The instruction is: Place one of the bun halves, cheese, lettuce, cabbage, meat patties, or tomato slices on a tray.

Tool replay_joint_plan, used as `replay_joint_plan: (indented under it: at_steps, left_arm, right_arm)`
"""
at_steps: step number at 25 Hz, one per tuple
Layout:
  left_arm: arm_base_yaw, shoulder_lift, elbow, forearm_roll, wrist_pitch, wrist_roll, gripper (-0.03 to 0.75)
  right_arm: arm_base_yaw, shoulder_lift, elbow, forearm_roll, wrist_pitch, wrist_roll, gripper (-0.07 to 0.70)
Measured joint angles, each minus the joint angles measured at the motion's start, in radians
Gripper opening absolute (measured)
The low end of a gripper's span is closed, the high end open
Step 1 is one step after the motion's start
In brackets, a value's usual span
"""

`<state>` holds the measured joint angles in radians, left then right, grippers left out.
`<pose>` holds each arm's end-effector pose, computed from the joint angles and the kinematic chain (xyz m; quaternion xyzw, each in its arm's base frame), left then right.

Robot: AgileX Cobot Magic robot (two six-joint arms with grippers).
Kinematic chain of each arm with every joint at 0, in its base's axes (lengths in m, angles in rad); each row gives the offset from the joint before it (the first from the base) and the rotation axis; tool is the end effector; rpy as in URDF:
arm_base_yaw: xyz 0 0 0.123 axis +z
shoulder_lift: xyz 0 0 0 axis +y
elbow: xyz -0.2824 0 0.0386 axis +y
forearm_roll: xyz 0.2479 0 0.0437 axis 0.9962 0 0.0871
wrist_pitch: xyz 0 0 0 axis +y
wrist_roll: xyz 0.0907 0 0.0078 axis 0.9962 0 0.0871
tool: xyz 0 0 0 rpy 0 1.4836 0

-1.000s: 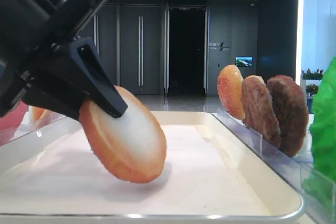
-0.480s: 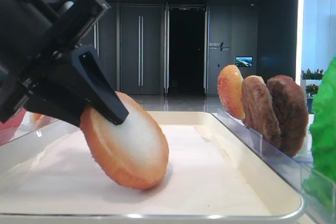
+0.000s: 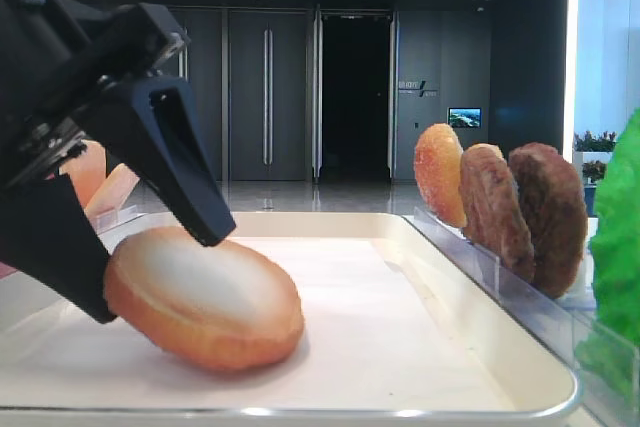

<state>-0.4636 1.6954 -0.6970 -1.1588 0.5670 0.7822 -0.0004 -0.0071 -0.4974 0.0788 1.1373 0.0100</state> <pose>0.2267 -0.1635 0.1410 0.1240 0.9401 -0.3050 0.0882 -0.0092 0.0065 0.2705 0.0014 0.8708 0.0416 0.4899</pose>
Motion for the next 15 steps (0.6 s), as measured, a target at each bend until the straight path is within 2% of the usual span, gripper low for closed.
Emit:
replay_joint_plan:
  at_steps: [5,8,15]
  left_arm:
    - [0.000,-0.052,-0.078,0.303,0.058,-0.313,0.583]
    - [0.000,-0.075,-0.141,0.445,0.136,-0.480,0.583]
    - [0.000,-0.138,-0.286,0.741,0.319,-0.763,0.584]
  right_arm:
    - [0.000,0.000,0.000,0.000,0.000,0.000,0.514]
    - [0.000,0.000,0.000,0.000,0.000,0.000,0.514]
    - [0.000,0.000,0.000,0.000,0.000,0.000,0.514]
